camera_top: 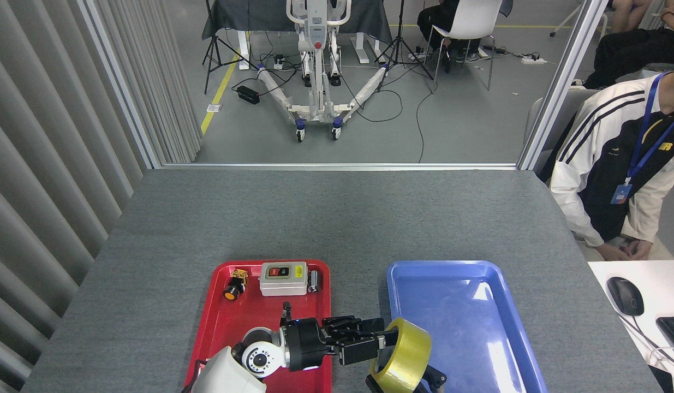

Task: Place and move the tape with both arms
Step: 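Release the tape from the left gripper and withdraw it to the red tray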

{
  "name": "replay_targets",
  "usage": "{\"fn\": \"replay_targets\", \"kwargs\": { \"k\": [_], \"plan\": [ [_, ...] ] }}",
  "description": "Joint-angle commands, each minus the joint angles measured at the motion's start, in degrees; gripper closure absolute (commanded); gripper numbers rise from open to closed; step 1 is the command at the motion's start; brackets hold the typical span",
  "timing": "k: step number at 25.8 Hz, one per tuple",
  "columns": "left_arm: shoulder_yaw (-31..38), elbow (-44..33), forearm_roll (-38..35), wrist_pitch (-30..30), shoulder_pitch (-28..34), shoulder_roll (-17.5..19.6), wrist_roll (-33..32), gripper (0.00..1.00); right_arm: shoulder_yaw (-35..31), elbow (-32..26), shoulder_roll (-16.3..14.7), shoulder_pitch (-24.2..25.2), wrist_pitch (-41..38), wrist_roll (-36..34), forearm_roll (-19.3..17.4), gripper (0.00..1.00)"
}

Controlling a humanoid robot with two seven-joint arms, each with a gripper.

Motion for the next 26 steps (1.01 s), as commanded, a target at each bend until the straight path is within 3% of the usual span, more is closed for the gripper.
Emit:
{"fn": "replay_targets", "kwargs": {
  "k": [1, 4, 6, 10, 13, 16, 19, 21, 26],
  "plan": [
    [1.85, 0.21, 0.17, 0.12, -0.18, 0.53, -0.02, 0.0, -0.25, -0.38, -0.08, 0.46, 0.4, -0.58, -0.14, 1.0],
    [4.58, -0.41, -0.44, 0.99, -0.01, 2.47, 2.18, 0.0, -1.74, -1.26, -0.08, 0.72, 2.25, -0.49, -0.14, 1.0],
    [4.93, -0.67, -1.85, 1.35, 0.08, 4.84, 7.01, 0.0, -3.42, -2.23, -0.26, 0.98, 5.32, -0.49, -0.14, 1.0],
    [7.48, -4.36, -12.74, 3.1, 2.63, 8.44, 28.54, 0.0, -7.46, -3.19, -1.05, 1.16, 12.09, 2.76, -0.32, 1.0],
    [8.18, -14.03, -22.06, 10.57, 8.87, 10.38, 42.17, 0.0, -10.89, -4.95, -1.57, 1.16, 15.61, 10.41, -1.72, 1.0],
    [8.18, -23.17, -32.52, 26.83, 15.64, 10.99, 46.83, 0.0, -13.96, -6.88, -2.8, 0.9, 18.42, 24.64, -3.13, 1.0],
    [6.16, -24.67, -41.75, 40.54, 16.52, 10.91, 48.23, 0.0, -14.14, -7.41, -2.98, -1.39, 23.25, 39.68, -3.31, 1.0],
    [5.28, -24.49, -45.71, 43.45, 16.87, 11.35, 49.29, 0.0, -13.96, -7.41, -3.07, -3.94, 26.59, 48.2, -3.83, 1.0],
    [5.89, -25.54, -46.15, 43.53, 19.86, 11.52, 49.64, 0.0, -13.35, -6.97, -2.89, -11.67, 32.31, 68.68, -6.64, 1.0]
  ]
}}
